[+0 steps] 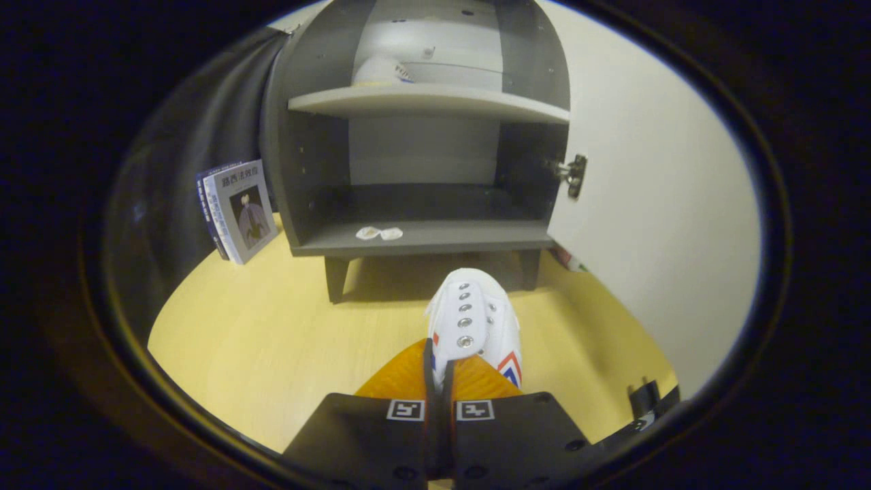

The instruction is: Open the shoe cabinet door, grab the shoes and put them into the shoe cabinet, then close the shoe cabinet door.

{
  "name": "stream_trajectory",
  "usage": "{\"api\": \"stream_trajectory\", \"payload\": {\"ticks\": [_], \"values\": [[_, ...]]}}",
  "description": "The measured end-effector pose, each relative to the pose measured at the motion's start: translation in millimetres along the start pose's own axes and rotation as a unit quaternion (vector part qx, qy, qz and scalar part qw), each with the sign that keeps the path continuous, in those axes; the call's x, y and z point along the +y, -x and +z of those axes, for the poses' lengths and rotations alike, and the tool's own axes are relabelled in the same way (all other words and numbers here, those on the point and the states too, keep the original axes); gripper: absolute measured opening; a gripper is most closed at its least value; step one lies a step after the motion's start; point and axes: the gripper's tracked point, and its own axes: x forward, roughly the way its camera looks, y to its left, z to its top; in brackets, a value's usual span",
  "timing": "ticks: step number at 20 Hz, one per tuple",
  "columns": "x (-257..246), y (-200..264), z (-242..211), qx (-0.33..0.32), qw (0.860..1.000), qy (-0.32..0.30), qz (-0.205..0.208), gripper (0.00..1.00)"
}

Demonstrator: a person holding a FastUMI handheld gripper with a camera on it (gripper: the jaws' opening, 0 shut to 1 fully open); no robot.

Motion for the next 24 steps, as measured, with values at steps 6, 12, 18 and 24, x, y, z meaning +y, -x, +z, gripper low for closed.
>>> {"api": "stream_trajectory", "payload": {"ticks": [6,12,18,24], "values": [[-26,39,70,-0.058,0.998,0.003,-0.022,0.03],[-45,65,132,-0.097,0.994,-0.021,-0.039,0.02],[-62,80,197,-0.141,0.987,-0.042,-0.058,0.03],[-66,61,265,-0.171,0.984,-0.022,-0.049,0.02]]}}
